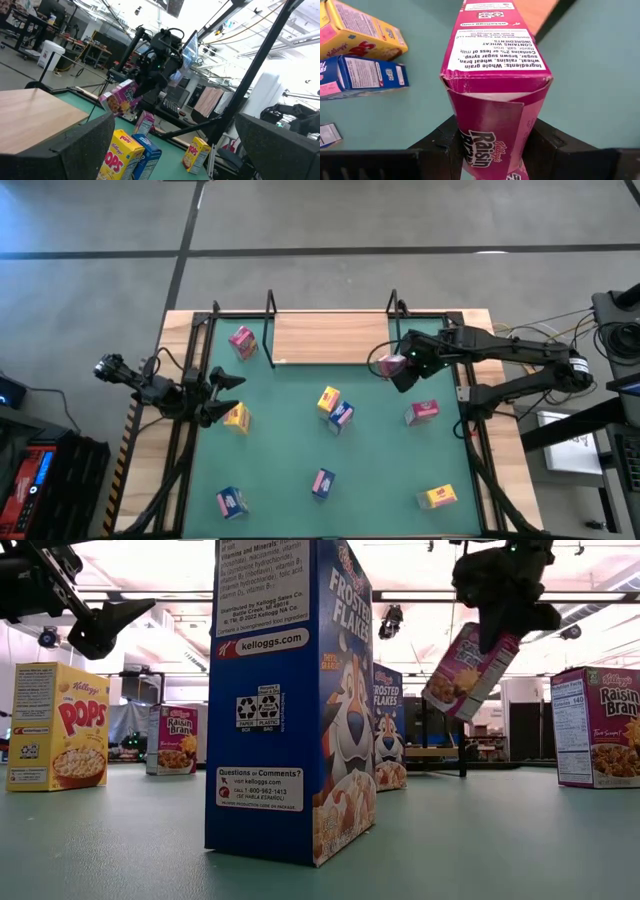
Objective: Stack cereal on shelf
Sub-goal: Put the top right pink cereal box on the shelf
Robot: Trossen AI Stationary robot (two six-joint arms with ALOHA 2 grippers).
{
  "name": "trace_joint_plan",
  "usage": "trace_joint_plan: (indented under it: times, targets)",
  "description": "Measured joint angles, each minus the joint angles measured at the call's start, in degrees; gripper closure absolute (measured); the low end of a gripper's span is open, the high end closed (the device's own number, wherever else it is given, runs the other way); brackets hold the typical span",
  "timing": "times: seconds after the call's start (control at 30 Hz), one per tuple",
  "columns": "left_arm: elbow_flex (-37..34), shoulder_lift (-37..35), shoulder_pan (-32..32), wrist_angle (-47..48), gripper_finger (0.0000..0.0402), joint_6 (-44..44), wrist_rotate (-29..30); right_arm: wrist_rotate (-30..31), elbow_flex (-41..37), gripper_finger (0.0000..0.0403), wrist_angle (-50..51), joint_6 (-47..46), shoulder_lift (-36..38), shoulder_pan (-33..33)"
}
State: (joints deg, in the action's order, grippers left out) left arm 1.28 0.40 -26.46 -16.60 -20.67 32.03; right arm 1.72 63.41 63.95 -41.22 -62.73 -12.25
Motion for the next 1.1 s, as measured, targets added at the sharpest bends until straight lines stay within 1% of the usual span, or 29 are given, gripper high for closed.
trace_joint_plan:
  times: [0.13, 0.4, 0.63, 0.73, 0.87, 1.1]
  targets:
    - [0.0, 0.0, 0.0, 0.0, 0.0003, 0.0, 0.0, 1.2, 3.5, 0.0259, 0.1, 4.1, -3.5, 0.0]
    - [0.0, 0.0, 0.0, 0.0, 0.0003, 0.0, 0.0, 3.5, 13.3, 0.0259, 3.2, 18.8, -12.1, -0.1]
    - [0.0, 0.0, 0.0, 0.0, 0.0003, 0.0, 0.0, 6.0, 19.4, 0.0259, 6.5, 30.2, -18.6, -0.2]
    - [0.0, 0.0, 0.0, 0.0, 0.0003, 0.0, 0.0, 7.5, 21.3, 0.0259, 7.9, 34.0, -20.8, -0.2]
    - [0.0, 0.0, 0.0, 0.0, 0.0003, 0.0, 0.0, 7.6, 23.0, 0.0259, 8.9, 39.2, -22.9, -1.2]
    - [0.0, 0.0, 0.0, 0.0, 0.0003, 0.0, 0.0, 8.1, 23.4, 0.0259, 9.1, 47.9, -24.4, -4.4]
